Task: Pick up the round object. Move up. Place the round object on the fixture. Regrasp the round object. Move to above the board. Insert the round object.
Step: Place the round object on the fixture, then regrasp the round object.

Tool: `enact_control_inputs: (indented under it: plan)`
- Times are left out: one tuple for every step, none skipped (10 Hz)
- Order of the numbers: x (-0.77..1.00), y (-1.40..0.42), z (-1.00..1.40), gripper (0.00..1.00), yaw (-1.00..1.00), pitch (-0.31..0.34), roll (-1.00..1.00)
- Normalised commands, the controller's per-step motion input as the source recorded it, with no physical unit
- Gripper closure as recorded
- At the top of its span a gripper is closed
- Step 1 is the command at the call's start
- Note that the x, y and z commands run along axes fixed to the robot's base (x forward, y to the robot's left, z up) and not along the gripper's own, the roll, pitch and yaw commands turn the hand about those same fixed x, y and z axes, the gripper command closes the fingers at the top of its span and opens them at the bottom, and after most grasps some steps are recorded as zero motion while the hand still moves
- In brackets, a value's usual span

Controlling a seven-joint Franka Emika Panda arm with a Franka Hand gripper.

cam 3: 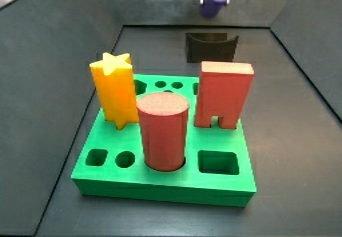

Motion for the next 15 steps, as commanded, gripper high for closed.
enact_control_inputs:
  plan:
    - [0.16, 0.14, -1.0, 1.0, -0.21, 0.158, -0.62]
    - [0.17, 0.14, -1.0, 1.0, -0.22, 0.109, -0.45]
    - [0.18, 0.14, -1.0, 1.0, -0.22, 0.057, -0.26]
    - [0.19, 0.14, -1.0, 1.0, -0.21, 0.031, -0.21]
    - [0.15, 0.11, -0.74, 1.0, -0.18, -0.013, -0.18]
    - [0.12, 0.08, -0.54, 1.0, -0.16, -0.036, -0.17]
    - [0.09, 0.02, -0.32, 1.0, -0.12, -0.054, -0.16]
    - [0.08, -0.01, -0.27, 1.0, -0.09, -0.072, -0.13]
    - [0.07, -0.01, -0.27, 1.0, -0.07, -0.08, -0.11]
    - [0.07, -0.01, -0.27, 1.0, -0.05, -0.079, -0.11]
    - [0.07, -0.01, -0.27, 1.0, -0.03, -0.079, -0.11]
    - [0.0, -0.5, -0.17, 1.0, 0.0, 0.0, 0.0]
    - [0.0, 0.0, 0.0, 0.0, 0.0, 0.0, 0.0]
    - [0.0, 0.0, 1.0, 0.0, 0.04, -0.028, -0.03]
    - [0.0, 0.0, 1.0, 0.0, 0.05, -0.024, -0.03]
